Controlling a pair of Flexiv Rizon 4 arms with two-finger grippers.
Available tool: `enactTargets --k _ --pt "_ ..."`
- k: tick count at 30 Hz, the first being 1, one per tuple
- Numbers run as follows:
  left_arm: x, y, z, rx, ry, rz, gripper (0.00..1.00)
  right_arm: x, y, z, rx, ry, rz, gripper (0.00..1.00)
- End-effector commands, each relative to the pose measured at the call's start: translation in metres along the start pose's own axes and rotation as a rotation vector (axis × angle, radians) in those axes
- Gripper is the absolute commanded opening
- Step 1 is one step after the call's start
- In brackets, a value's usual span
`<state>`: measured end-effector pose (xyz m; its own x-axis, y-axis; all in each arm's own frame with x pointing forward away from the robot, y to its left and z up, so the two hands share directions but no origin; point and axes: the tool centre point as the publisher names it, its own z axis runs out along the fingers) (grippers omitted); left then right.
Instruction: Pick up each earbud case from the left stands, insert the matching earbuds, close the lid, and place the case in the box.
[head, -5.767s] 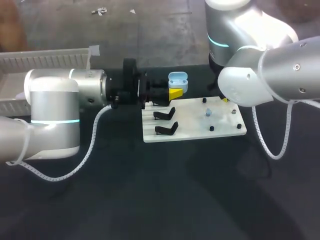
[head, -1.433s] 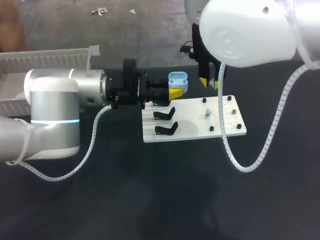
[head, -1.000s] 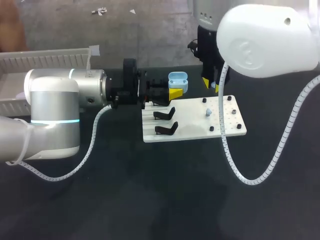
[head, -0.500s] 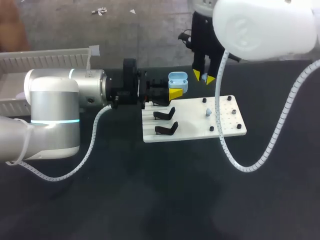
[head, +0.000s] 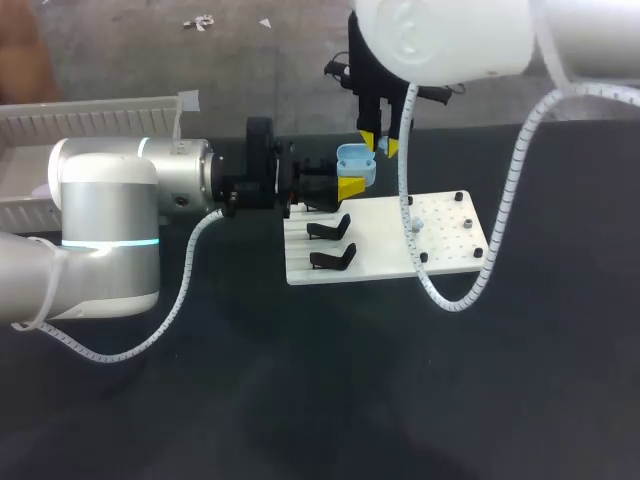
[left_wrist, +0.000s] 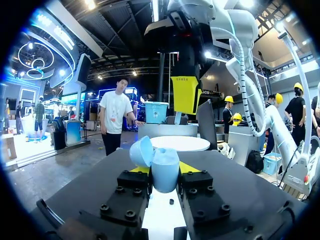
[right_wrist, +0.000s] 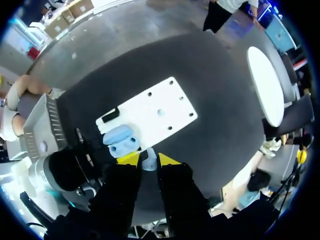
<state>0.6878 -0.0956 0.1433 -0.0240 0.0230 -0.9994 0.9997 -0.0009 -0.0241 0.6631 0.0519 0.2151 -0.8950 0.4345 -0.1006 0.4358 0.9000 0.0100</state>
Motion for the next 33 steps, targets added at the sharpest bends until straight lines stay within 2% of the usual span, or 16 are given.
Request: enactTargets --k 1,33 --pt "0.001 0.0 0.0 -0.003 -0.003 0.003 0.0 -0.004 0.01 0.003 0.051 0.007 -0.013 0.0" --pt "0.001 0.0 0.0 -0.003 -0.003 0.003 0.0 0.0 0.025 0.017 0.104 0.027 -0.094 0.0"
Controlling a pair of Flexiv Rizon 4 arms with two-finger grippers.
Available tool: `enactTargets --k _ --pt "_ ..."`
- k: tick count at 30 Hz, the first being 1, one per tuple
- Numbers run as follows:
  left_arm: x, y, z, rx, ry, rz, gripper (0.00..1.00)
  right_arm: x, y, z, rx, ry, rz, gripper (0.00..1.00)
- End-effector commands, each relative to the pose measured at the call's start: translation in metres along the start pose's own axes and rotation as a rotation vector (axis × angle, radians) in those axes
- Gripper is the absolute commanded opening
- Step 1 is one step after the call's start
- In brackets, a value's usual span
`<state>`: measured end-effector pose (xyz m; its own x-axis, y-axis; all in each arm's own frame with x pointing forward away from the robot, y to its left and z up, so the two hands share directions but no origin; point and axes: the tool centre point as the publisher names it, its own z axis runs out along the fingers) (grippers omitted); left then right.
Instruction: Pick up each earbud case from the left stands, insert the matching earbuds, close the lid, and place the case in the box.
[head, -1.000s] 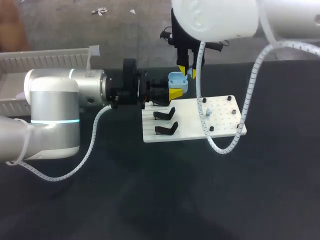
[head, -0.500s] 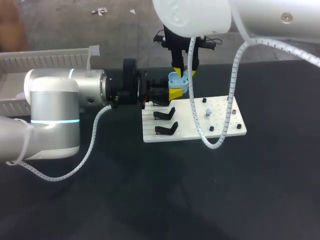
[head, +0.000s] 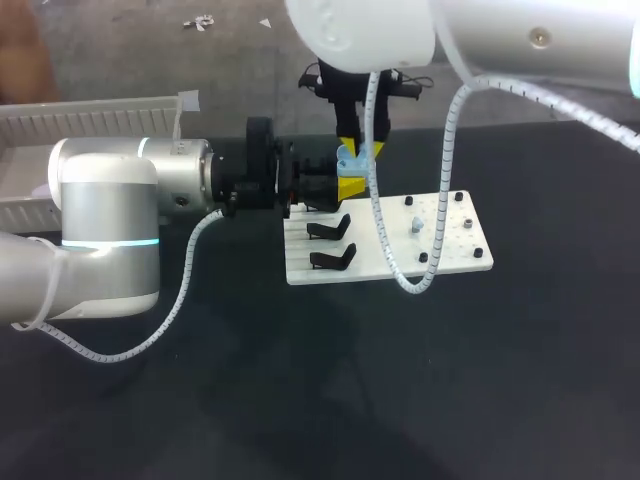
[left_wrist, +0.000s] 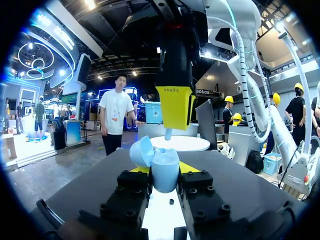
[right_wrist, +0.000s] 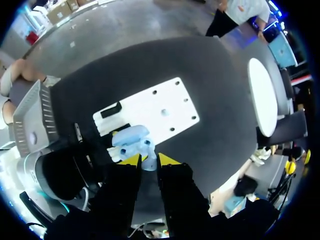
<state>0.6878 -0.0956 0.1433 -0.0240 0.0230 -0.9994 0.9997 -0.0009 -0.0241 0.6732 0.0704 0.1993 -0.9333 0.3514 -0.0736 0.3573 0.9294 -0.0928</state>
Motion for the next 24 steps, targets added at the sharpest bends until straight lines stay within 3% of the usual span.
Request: enactTargets --k 1,24 --pt "0.0007 -0.0005 -0.0001 -0.003 -0.003 0.003 0.0 -0.0015 0.0046 0.0017 0.011 0.004 -0.002 0.0" --pt "0.0007 -0.0005 -0.0001 -0.003 -0.003 0.003 0.0 -0.0055 0.0043 0.0064 0.023 0.009 -0.001 0.0"
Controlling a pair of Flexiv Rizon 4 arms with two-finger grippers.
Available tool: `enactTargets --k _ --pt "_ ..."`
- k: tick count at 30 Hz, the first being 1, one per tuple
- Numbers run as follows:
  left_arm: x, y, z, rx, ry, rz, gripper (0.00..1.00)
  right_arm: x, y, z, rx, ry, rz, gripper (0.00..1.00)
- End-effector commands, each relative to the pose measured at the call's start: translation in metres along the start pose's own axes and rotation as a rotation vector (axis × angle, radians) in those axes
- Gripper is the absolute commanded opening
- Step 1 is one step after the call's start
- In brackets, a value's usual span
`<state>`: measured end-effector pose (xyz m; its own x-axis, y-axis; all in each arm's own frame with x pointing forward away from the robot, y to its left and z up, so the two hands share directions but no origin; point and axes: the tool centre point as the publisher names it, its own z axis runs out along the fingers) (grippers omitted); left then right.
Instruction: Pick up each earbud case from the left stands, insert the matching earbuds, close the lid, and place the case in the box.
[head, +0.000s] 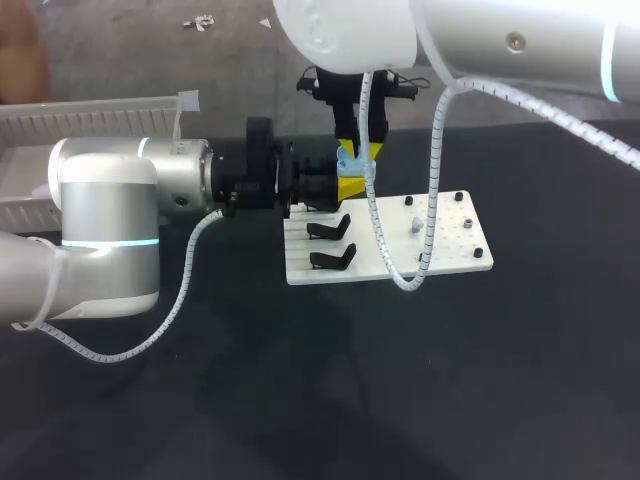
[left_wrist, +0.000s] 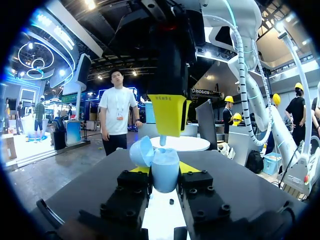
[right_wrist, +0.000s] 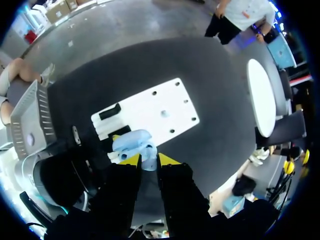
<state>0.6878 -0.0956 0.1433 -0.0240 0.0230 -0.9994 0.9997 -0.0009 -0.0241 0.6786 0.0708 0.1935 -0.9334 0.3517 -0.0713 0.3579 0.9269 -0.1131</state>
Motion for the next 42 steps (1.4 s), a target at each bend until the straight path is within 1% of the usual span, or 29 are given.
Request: enactTargets --k 1,11,20,42 --pt "0.0007 -0.0005 -0.0001 -0.003 -0.003 0.003 0.0 -0.0006 0.0013 0.0008 0.004 0.007 -0.001 0.0" --pt "0.0007 -0.0005 -0.0001 -0.003 -0.003 0.003 0.0 0.0011 0.002 0.0016 0.0 0.004 -0.002 0.0" --pt "0.0007 -0.0005 -0.0001 -0.003 -0.003 0.003 0.0 -0.0024 0.0022 0.0042 0.002 0.004 -0.004 0.0" --pt "0.0007 -0.0005 -0.0001 -0.003 -0.003 0.003 0.0 -0.0029 0.0027 0.009 0.002 0.015 -0.004 0.0"
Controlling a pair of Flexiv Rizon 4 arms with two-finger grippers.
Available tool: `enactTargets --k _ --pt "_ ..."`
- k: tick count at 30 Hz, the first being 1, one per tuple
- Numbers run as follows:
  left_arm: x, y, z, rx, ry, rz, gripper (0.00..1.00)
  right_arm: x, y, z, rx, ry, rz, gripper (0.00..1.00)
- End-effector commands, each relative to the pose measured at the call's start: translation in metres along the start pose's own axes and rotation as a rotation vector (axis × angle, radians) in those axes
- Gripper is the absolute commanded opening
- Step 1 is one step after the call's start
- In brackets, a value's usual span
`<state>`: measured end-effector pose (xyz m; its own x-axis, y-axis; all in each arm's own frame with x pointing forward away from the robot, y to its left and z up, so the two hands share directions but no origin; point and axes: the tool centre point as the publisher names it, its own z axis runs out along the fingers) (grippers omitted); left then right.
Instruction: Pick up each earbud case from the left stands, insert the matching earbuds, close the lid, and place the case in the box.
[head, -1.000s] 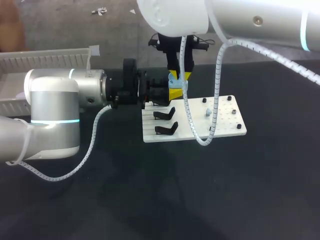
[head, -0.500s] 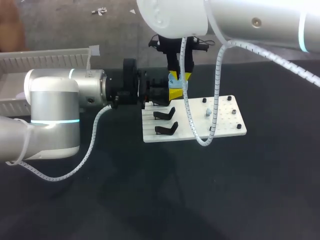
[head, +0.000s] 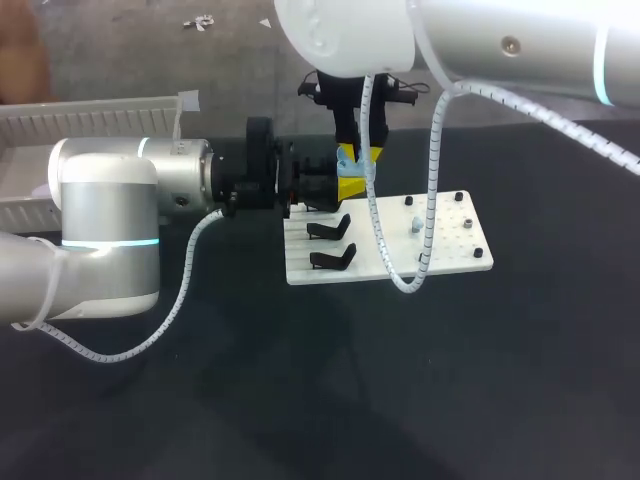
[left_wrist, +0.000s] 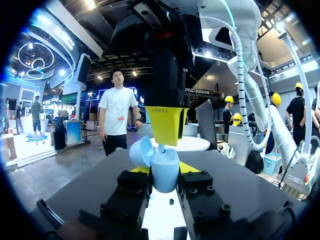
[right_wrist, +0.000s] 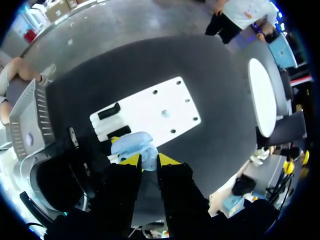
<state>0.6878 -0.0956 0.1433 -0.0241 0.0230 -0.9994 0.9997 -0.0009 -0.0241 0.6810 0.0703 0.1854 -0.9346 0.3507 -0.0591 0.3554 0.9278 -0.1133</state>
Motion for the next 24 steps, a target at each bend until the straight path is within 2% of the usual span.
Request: enactTargets --k 1,22,24 --pt "0.0007 -0.0005 -0.0001 -0.002 -0.003 0.003 0.0 -0.001 0.0014 0.001 0.002 0.003 -0.002 0.0" --pt "0.0007 -0.0005 -0.0001 -0.002 -0.003 0.003 0.0 0.0021 0.0035 0.0074 0.018 0.006 -0.003 0.0" --pt "0.0007 -0.0005 -0.0001 -0.002 -0.003 0.003 0.0 0.0025 0.003 0.0075 0.018 0.009 -0.002 0.18"
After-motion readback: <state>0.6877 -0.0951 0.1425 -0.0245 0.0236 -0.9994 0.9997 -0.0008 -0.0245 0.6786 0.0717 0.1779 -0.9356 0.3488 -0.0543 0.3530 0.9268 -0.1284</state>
